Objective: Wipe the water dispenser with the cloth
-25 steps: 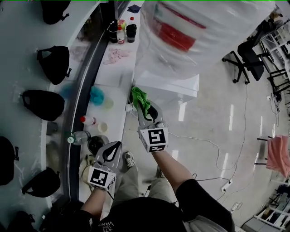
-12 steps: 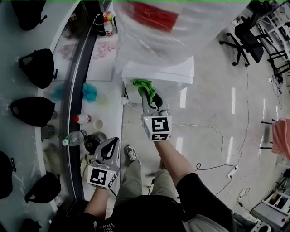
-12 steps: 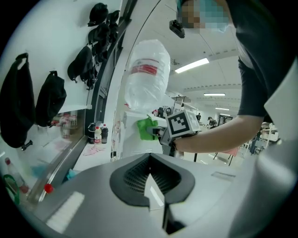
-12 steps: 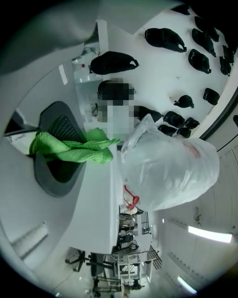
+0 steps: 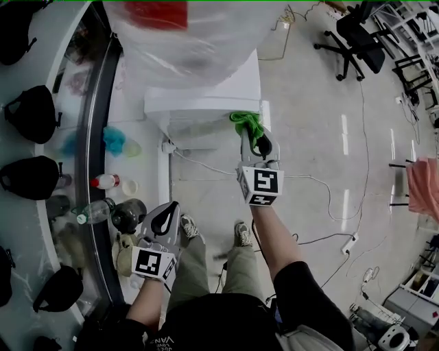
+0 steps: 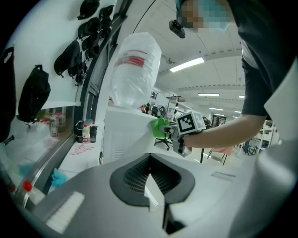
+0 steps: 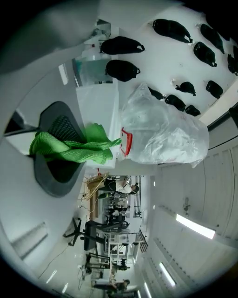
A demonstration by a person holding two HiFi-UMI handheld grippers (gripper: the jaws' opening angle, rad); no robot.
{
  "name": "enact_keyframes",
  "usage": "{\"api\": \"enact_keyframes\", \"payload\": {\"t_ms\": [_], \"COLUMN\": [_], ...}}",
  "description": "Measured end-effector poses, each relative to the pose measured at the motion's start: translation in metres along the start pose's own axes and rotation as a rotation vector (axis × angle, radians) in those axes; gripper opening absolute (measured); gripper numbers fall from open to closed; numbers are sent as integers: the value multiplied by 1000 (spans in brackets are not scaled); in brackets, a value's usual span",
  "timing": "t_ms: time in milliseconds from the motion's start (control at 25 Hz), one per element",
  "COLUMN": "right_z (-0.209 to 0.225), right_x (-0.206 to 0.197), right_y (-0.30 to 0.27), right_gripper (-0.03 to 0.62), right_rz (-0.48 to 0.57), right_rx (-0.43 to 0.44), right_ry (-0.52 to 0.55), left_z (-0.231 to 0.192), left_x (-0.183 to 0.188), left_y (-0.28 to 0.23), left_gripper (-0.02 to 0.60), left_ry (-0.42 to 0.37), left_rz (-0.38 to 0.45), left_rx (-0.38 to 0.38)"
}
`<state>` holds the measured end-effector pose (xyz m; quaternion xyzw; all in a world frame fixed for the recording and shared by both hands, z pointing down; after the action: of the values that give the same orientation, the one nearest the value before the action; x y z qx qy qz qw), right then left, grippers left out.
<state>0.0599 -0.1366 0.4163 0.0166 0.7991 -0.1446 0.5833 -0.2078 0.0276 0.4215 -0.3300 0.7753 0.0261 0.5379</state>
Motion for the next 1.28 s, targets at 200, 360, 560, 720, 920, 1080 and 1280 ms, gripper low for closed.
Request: {"api": "enact_keyframes", "payload": {"t_ms": [200, 360, 560, 720, 920, 1080, 1280], "right_z": [29, 24, -40, -112, -175, -202, -192], "right_x": [-17, -17, -12, -7, 0, 3, -5], "right_y": [14, 29, 36, 15, -20, -48, -66], "right_gripper": [78, 78, 78, 78, 78, 78, 78], "right_rz": [-63, -31, 18, 56, 85, 97, 64], "right_rx": [-73, -81, 70, 227, 318, 332, 275], "right_ry": [-30, -31, -30, -35, -55, -59, -58], "left_z": [11, 7, -11, -31, -48, -60, -68], "left_x": [-2, -2, -3, -4, -3, -7, -20], "left_y": [-10, -13, -6, 2, 19, 34, 47], "left_gripper": [2, 2, 2, 2, 2, 2, 2], "left_ry": [-7, 1, 9, 17, 11, 30, 50], "left_rz": [-1, 10, 11, 28, 72, 90, 74], "left_rx": [-18, -12, 10, 45, 83, 119, 143]}}
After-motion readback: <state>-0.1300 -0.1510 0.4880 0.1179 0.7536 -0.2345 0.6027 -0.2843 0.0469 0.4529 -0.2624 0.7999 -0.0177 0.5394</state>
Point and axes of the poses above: the fingertips, and each gripper's own axes: y backward along the fingers, z to its right, x out of its top, the point moved 9 cm from there along y, backward along the fingers, and after that the axes turned 14 degrees about y, right-handed, at the moved point
